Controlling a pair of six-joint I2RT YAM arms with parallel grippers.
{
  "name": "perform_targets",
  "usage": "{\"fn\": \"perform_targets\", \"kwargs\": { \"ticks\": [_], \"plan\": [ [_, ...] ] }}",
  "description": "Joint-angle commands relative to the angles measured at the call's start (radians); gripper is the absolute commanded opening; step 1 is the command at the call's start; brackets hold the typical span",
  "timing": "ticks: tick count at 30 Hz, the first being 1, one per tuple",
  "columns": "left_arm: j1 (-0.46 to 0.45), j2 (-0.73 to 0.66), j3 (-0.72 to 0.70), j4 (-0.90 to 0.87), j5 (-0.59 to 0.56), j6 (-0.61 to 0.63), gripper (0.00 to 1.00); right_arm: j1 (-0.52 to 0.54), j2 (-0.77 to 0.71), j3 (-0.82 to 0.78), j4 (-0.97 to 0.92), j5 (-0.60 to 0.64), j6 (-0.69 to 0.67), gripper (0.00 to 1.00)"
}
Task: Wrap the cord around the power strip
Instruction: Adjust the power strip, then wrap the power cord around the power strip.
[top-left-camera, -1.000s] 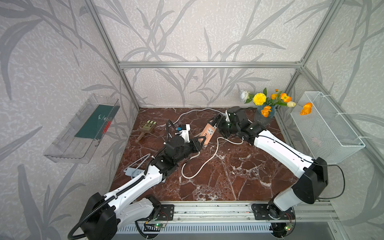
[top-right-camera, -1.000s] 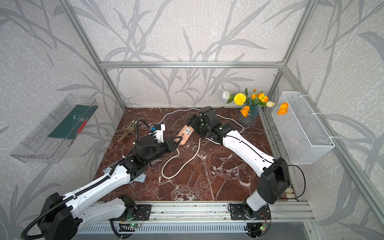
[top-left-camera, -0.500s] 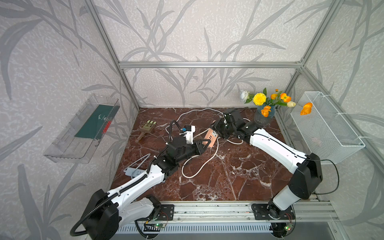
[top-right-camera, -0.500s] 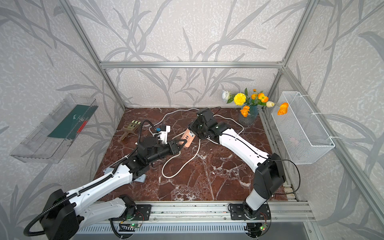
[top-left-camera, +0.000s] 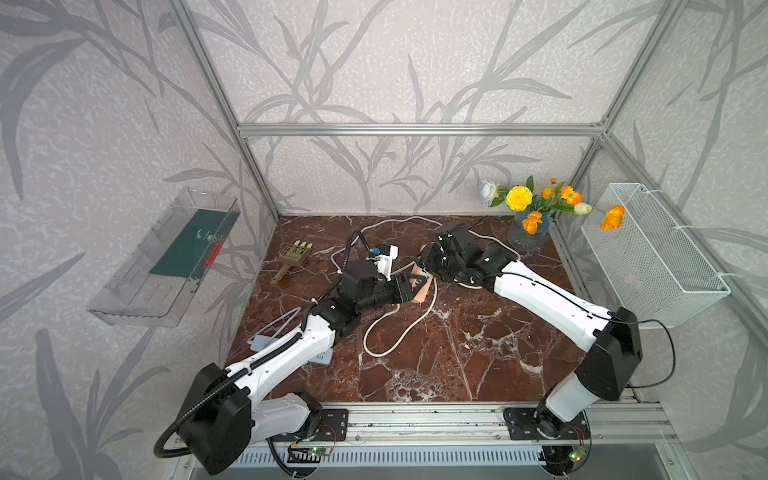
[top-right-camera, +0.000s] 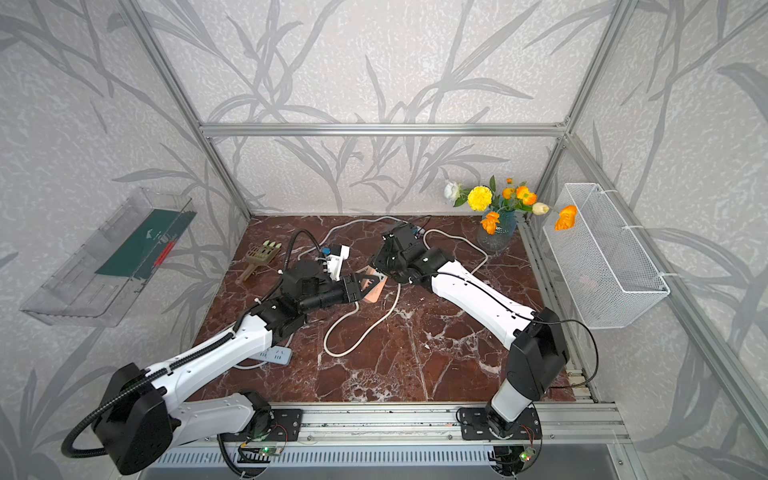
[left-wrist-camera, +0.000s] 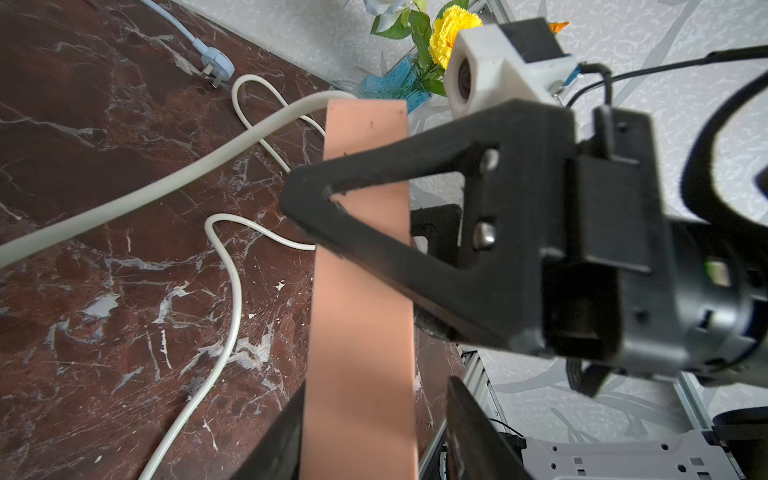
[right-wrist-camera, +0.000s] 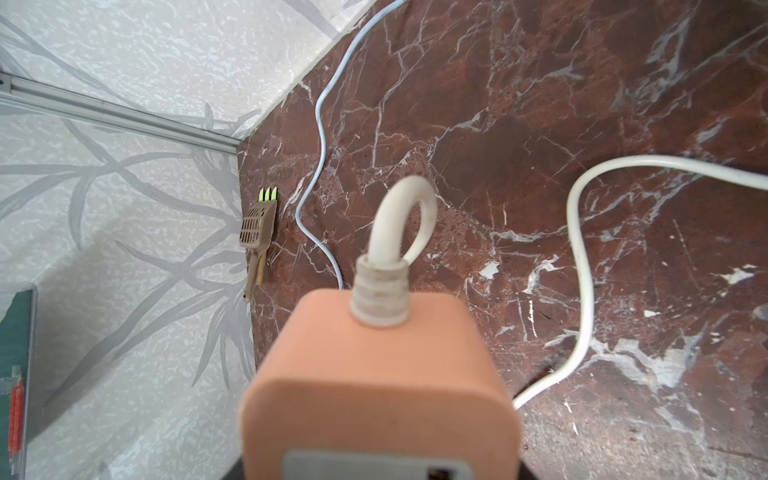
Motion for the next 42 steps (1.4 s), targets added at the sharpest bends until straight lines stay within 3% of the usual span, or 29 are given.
{"fn": "perform_targets", "kwargs": {
  "ticks": [1,4,6,8,10,12,15,19,25,28,33,36,42],
  "plan": [
    [0.002,0.032,0.040,-0.006,0.087,0.009,0.41,0.009,-0.020,0.039,0.001,0.039,-0.013,0.31],
    [0.002,0.045,0.040,-0.001,0.114,0.012,0.35,0.008,-0.020,0.039,0.001,0.048,-0.007,0.31],
    [0.003,0.037,0.033,-0.008,0.102,0.019,0.25,0.008,-0.024,0.041,0.002,0.057,-0.008,0.31],
    [0.006,0.012,0.021,-0.023,0.053,0.027,0.13,0.008,-0.026,0.045,0.006,0.058,-0.011,0.32],
    [0.012,-0.019,0.003,-0.010,-0.003,0.027,0.09,0.009,-0.026,0.045,0.013,0.052,-0.014,0.33],
    [0.018,-0.045,0.006,-0.025,-0.039,0.041,0.05,0.008,-0.029,0.046,0.026,0.042,-0.027,0.41],
    [0.035,-0.069,0.065,-0.130,-0.062,0.102,0.00,-0.003,-0.051,0.047,0.055,0.019,-0.097,0.67],
    [0.085,-0.087,0.202,-0.323,-0.056,0.198,0.00,-0.072,-0.158,-0.023,0.144,-0.052,-0.257,0.85],
    [0.128,-0.044,0.392,-0.416,0.042,0.234,0.00,-0.111,-0.275,-0.222,0.270,-0.094,-0.496,0.88],
    [0.135,0.001,0.496,-0.420,0.111,0.205,0.00,-0.040,-0.258,-0.365,0.405,-0.047,-0.603,0.89],
    [0.158,0.056,0.656,-0.442,0.190,0.157,0.00,0.178,-0.212,-0.585,0.828,0.111,-0.912,0.93],
    [0.166,0.083,0.727,-0.463,0.205,0.144,0.00,0.222,-0.144,-0.607,0.963,0.110,-0.944,0.94],
    [0.169,0.124,0.821,-0.452,0.226,0.103,0.00,0.234,0.020,-0.569,1.191,0.127,-0.815,0.94]
  ]
}}
